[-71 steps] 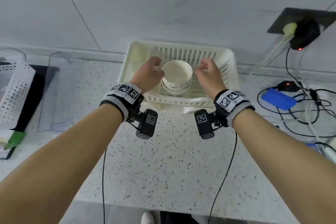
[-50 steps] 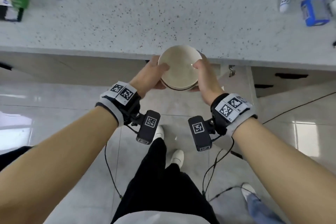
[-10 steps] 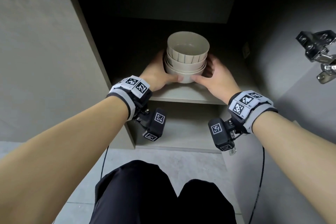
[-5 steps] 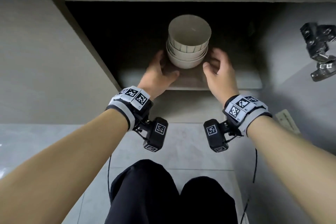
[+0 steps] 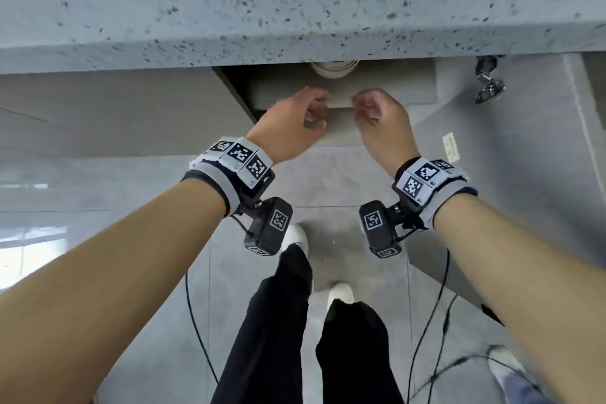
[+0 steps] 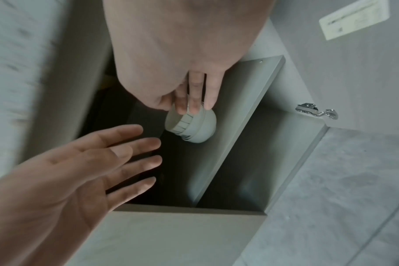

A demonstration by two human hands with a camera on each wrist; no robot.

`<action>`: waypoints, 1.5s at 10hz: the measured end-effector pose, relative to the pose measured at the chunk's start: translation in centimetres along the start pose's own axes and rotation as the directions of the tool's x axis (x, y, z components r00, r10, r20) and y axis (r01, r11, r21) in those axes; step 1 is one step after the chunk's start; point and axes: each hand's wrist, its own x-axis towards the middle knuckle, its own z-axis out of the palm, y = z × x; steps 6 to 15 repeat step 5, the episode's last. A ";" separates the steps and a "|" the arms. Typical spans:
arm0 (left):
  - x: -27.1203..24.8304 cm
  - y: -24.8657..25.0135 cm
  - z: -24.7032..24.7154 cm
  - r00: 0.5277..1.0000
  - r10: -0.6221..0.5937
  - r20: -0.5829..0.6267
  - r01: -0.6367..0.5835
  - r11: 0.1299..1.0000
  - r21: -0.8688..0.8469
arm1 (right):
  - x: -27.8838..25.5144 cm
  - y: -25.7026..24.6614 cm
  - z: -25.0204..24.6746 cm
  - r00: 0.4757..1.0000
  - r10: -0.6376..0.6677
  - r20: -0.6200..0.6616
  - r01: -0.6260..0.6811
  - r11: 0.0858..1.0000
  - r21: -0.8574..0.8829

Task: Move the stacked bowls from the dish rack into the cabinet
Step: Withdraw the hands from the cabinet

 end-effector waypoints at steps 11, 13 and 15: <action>-12.0 12.1 -14.5 0.997 -0.064 0.051 0.074 0.974 -0.214 | -12.9 -17.3 -11.8 0.983 0.183 -0.008 -0.183 0.983 -0.001; -12.0 12.1 -14.5 0.997 -0.064 0.051 0.074 0.974 -0.214 | -12.9 -17.3 -11.8 0.983 0.183 -0.008 -0.183 0.983 -0.001; -12.0 12.1 -14.5 0.997 -0.064 0.051 0.074 0.974 -0.214 | -12.9 -17.3 -11.8 0.983 0.183 -0.008 -0.183 0.983 -0.001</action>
